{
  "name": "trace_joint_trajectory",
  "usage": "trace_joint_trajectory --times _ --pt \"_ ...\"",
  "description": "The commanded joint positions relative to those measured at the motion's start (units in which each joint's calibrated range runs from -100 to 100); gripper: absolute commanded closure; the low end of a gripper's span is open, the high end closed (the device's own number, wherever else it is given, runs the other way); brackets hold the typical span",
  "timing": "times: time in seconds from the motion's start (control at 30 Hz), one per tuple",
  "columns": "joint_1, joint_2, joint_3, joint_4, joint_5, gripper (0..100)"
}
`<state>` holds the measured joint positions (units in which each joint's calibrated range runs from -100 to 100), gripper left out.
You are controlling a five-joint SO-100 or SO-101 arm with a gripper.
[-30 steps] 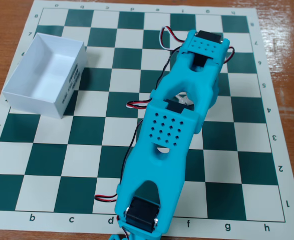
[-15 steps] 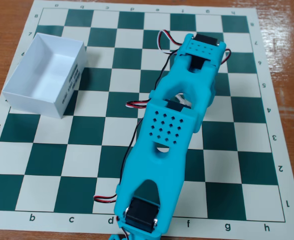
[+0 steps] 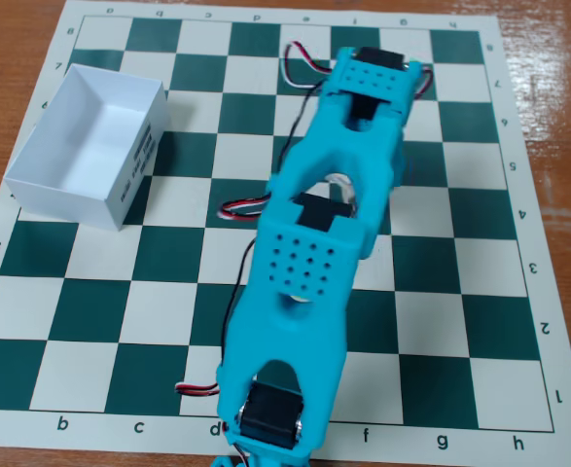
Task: Grab the toy horse and put it in the box.
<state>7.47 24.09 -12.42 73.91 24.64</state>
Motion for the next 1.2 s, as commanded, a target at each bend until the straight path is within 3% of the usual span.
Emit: trace_joint_trajectory --times 0.0,0.2,0.4,0.73,1.17 --pt "-6.7 -14.2 6.5 -3.3 0.3 100" --pt "-18.0 -26.5 16.7 -10.1 -1.4 100" --pt "-26.0 -28.3 21.8 -20.4 -2.3 100" --pt "-32.7 -17.9 20.8 -35.3 3.8 100" --pt "-34.5 -0.7 4.0 -39.5 8.1 100"
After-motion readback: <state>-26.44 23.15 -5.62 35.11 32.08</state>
